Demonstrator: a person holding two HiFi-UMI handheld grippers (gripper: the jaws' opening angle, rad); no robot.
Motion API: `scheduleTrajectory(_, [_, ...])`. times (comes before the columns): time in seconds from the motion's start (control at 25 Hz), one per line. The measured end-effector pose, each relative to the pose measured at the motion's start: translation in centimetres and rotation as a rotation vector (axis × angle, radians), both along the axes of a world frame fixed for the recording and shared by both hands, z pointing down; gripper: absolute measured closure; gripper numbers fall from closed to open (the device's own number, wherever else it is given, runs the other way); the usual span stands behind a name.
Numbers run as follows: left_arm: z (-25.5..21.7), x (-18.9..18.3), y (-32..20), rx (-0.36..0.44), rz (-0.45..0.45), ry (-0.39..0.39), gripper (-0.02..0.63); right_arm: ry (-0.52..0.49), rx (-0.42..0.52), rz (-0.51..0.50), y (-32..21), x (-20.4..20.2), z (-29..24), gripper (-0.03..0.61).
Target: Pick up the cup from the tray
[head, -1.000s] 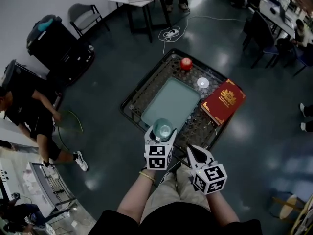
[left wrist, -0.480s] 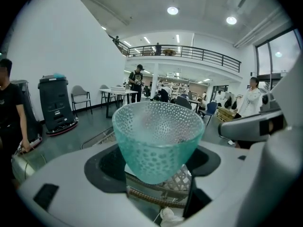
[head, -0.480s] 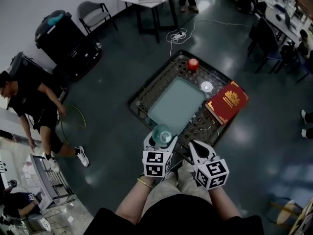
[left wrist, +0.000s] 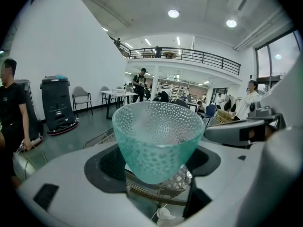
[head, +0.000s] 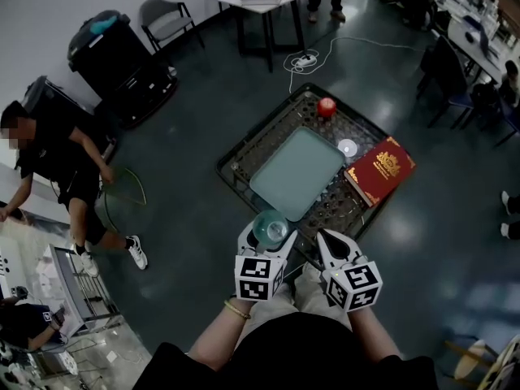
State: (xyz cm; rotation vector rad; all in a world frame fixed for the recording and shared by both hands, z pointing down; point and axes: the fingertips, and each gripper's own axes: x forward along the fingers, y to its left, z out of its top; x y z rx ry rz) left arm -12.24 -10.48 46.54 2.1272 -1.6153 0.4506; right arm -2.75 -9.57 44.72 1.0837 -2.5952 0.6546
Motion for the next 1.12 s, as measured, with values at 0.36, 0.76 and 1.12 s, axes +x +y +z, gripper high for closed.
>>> scheduleTrajectory(0.36, [-1.0, 1.1, 1.5, 0.005, 0.007, 0.019, 0.249, 0.014, 0.029, -0.013, 0.6, 0.6, -0.6, 0.577])
scheduleTrajectory(0.76, [-1.7, 1.1, 1.5, 0.022, 0.000, 0.015, 0.249, 0.028, 0.052, -0.015, 0.7, 1.0, -1.0, 0.577])
scheduleTrajectory(1.12, [-2.0, 2.0, 1.2, 0.033, 0.005, 0.008, 0.249, 0.031, 0.056, -0.012, 0.7, 1.7, -1.0, 0.577])
